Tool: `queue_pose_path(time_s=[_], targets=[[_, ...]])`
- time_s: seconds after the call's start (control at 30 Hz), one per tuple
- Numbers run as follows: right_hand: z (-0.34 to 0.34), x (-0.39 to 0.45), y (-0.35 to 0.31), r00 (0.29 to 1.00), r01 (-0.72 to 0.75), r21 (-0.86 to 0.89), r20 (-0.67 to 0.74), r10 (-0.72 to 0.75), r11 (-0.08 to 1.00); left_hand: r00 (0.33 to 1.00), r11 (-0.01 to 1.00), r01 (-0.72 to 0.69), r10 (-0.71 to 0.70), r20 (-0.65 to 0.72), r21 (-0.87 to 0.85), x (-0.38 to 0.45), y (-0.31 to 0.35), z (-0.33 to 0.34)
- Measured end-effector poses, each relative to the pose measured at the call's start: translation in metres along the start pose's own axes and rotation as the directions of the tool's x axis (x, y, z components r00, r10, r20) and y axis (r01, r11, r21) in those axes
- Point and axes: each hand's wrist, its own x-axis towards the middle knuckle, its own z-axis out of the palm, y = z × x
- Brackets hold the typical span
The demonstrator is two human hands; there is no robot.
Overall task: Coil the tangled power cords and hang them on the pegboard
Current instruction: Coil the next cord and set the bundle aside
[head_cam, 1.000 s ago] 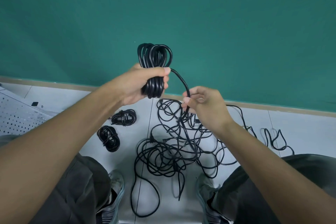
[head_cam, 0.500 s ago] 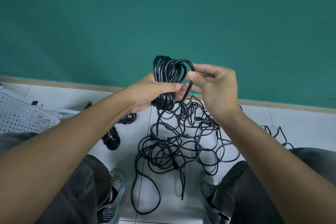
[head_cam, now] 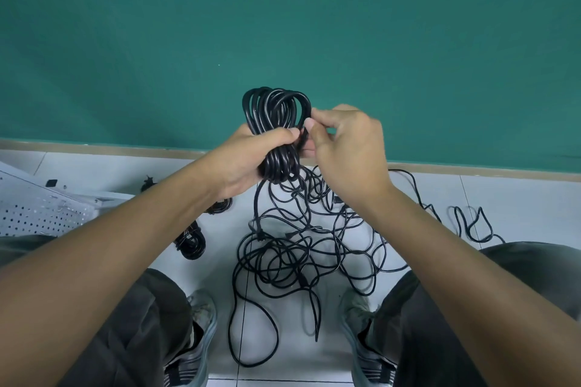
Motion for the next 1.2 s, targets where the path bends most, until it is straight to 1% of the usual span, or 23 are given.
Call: queue_pose_path(time_s=[0.07, 0.17, 0.23, 0.27, 0.3, 0.37, 0.43, 0.47, 0.6, 0.7, 0.8, 0.87, 0.93, 1.0, 1.07, 1.13, 1.2], targets=[[0.000, -0.001, 0.002, 0.998, 0.009, 0.000, 0.055, -0.009, 1.000, 1.000, 0.999, 0.006, -0.005, -0.006, 0.040, 0.001, 0.000, -0.003], [-0.005, 0.001, -0.001, 0.986, -0.034, 0.075, 0.165, 0.021, 0.997, 0.999, 0.995, 0.037, -0.037, 0.004, 0.088, 0.001, 0.002, -0.006], [-0.010, 0.002, -0.003, 0.964, -0.057, 0.095, 0.263, 0.030, 0.994, 0.998, 0.997, 0.056, -0.055, -0.013, 0.057, 0.003, 0.003, -0.009], [-0.011, 0.002, -0.004, 0.948, -0.090, 0.141, 0.317, 0.041, 0.986, 0.998, 0.998, 0.056, -0.056, -0.018, 0.016, 0.005, 0.004, -0.010], [-0.010, 0.002, -0.005, 0.926, -0.160, 0.227, 0.370, 0.066, 0.961, 0.998, 0.998, 0.054, -0.054, -0.022, -0.035, 0.007, 0.006, -0.010], [-0.005, -0.002, -0.006, 0.876, -0.324, 0.369, 0.464, 0.129, 0.871, 0.997, 0.991, 0.048, -0.055, -0.054, -0.124, 0.011, 0.010, -0.011], [0.003, -0.009, -0.006, 0.815, -0.443, 0.431, 0.559, 0.153, 0.786, 0.995, 0.984, 0.035, -0.051, -0.091, -0.172, 0.011, 0.015, -0.012], [0.006, -0.012, -0.007, 0.798, -0.468, 0.442, 0.583, 0.152, 0.765, 0.993, 0.981, 0.030, -0.051, -0.106, -0.191, 0.011, 0.017, -0.013], [0.014, -0.015, -0.008, 0.785, -0.482, 0.444, 0.601, 0.148, 0.755, 0.977, 0.972, 0.020, -0.069, -0.201, -0.235, 0.009, 0.019, -0.019], [0.020, -0.017, -0.007, 0.759, -0.479, 0.389, 0.634, 0.149, 0.787, 0.962, 0.979, -0.016, -0.041, -0.271, -0.204, 0.008, 0.019, -0.018], [0.022, -0.021, -0.007, 0.738, -0.483, 0.362, 0.659, 0.147, 0.798, 0.938, 0.973, -0.055, -0.027, -0.344, -0.225, 0.013, 0.020, -0.022], [0.018, -0.023, -0.010, 0.713, -0.497, 0.335, 0.684, 0.156, 0.801, 0.926, 0.971, -0.069, -0.023, -0.377, -0.228, 0.017, 0.019, -0.026], [0.014, -0.026, -0.012, 0.669, -0.482, 0.285, 0.730, 0.138, 0.828, 0.913, 0.971, -0.081, -0.018, -0.407, -0.224, 0.019, 0.016, -0.031], [0.011, -0.028, -0.012, 0.619, -0.436, 0.220, 0.778, 0.113, 0.873, 0.881, 0.963, -0.100, -0.031, -0.472, -0.250, 0.022, 0.017, -0.036], [0.011, -0.032, -0.014, 0.573, -0.383, 0.162, 0.814, 0.096, 0.909, 0.818, 0.952, -0.130, -0.055, -0.573, -0.277, 0.024, 0.022, -0.045], [0.012, -0.035, -0.013, 0.569, -0.326, 0.129, 0.818, 0.085, 0.936, 0.760, 0.960, -0.155, -0.036, -0.649, -0.234, 0.027, 0.025, -0.052], [0.012, -0.037, -0.011, 0.596, -0.279, 0.129, 0.800, 0.066, 0.952, 0.746, 0.986, -0.136, 0.039, -0.665, -0.095, 0.027, 0.022, -0.052]])
